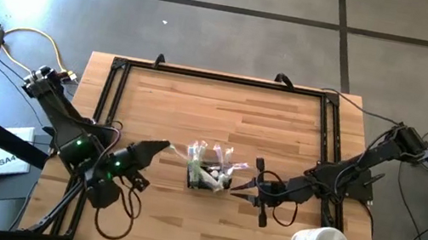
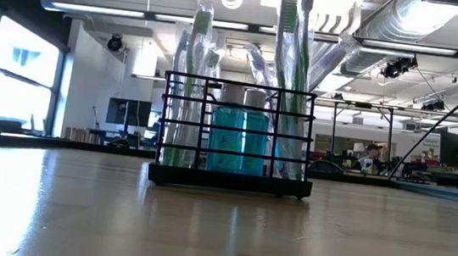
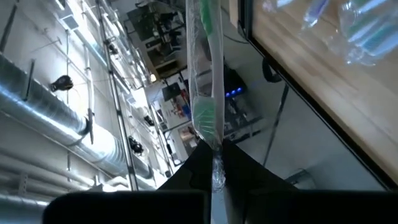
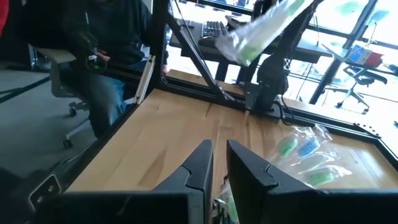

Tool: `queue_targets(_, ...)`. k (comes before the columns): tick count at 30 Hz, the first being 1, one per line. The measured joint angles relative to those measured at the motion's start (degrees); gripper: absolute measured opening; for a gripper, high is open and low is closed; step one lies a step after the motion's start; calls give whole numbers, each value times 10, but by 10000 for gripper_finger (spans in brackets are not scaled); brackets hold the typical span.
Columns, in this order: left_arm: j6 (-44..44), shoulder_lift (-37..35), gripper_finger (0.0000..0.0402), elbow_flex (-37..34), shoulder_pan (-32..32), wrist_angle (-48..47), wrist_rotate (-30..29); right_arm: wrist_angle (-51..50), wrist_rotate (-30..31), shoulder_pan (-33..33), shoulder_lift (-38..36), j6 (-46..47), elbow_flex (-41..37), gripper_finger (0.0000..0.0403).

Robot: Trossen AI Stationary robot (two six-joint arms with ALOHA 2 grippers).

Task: Pick & Place toothbrushing station
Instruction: Put the green toothbrush into the wire organizer

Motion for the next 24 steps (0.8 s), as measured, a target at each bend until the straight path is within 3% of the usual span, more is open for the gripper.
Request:
queue_targets(18, 98, 140, 3, 240, 6, -183, 84, -11, 0, 0, 0, 2, 0, 39)
queue_targets(24, 134, 181, 3, 263, 7, -189, 104, -13, 0, 0, 0, -10, 0, 39)
